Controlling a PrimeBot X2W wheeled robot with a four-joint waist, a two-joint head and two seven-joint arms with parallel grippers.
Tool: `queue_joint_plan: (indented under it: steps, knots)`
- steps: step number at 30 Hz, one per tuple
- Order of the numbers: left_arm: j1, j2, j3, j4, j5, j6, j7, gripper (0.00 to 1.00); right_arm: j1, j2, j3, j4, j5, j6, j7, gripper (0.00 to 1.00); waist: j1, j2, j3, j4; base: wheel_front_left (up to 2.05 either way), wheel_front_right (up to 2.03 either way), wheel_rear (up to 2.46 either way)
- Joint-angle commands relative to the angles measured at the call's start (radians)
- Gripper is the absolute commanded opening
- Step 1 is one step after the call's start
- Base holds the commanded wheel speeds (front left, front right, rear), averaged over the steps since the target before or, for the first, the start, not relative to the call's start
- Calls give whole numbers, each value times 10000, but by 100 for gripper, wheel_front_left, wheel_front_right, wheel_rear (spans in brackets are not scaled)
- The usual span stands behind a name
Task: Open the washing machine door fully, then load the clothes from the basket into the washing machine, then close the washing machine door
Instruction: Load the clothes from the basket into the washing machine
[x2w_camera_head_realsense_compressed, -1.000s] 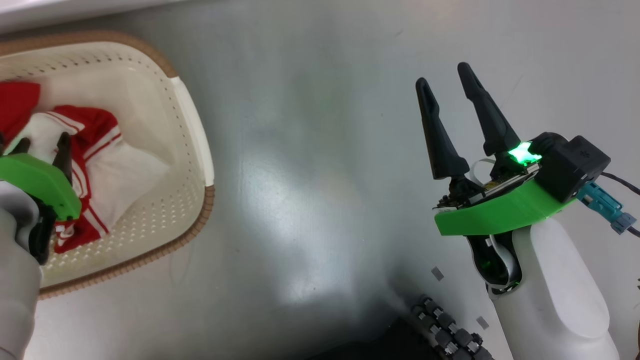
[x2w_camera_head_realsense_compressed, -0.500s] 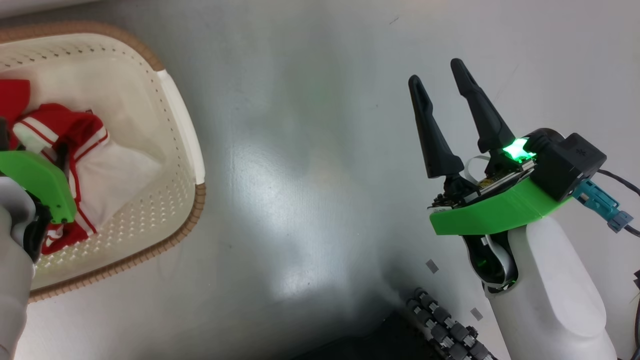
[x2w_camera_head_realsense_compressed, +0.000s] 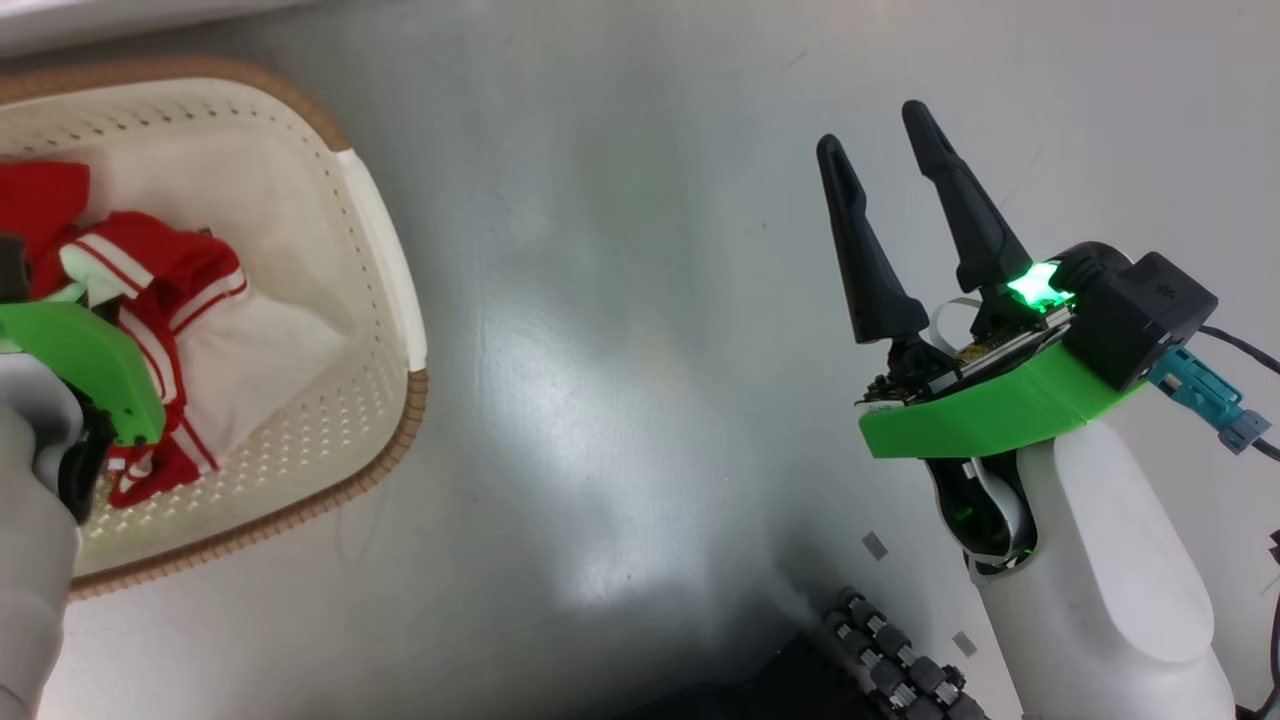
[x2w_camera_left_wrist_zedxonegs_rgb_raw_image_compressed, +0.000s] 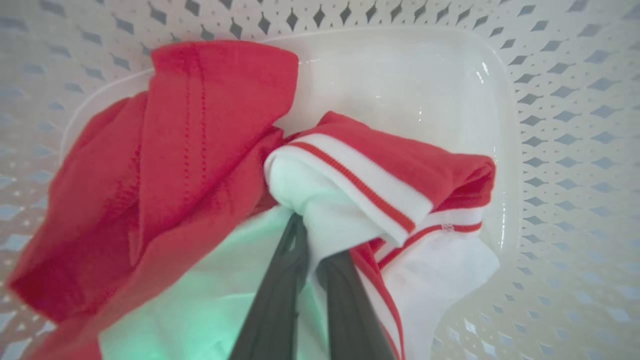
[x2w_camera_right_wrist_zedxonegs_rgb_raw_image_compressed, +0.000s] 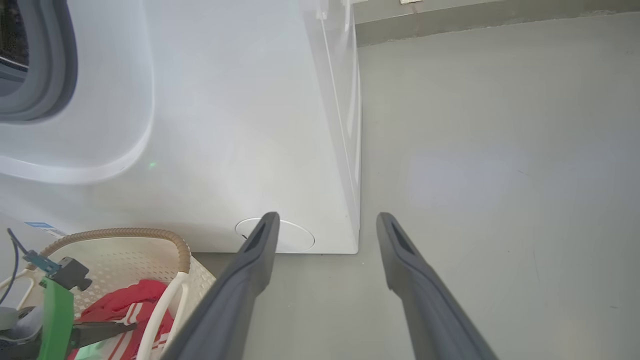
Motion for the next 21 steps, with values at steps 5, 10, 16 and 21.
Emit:
queue_joint_plan:
  steps: [5,10,16,21]
  knots:
    - [483,284,9,-304,-261,-30,-537,0,362,60,65,-142,21,16,-46,100,0,0,-439,184,0,0,0]
    - [797,182,-205,-654,-523,-30,-954,0,410,60,51,-74,2,16,-46,100,0,0,-900,344,0,0,0]
    - [1194,-19,-397,-998,-989,-31,-1330,0,386,57,89,67,-71,16,-46,100,0,0,-1567,562,0,0,0]
    - [1604,-62,-645,-1253,-1287,-31,-1755,0,473,-42,78,214,-20,16,-46,100,0,0,-2221,714,0,0,0]
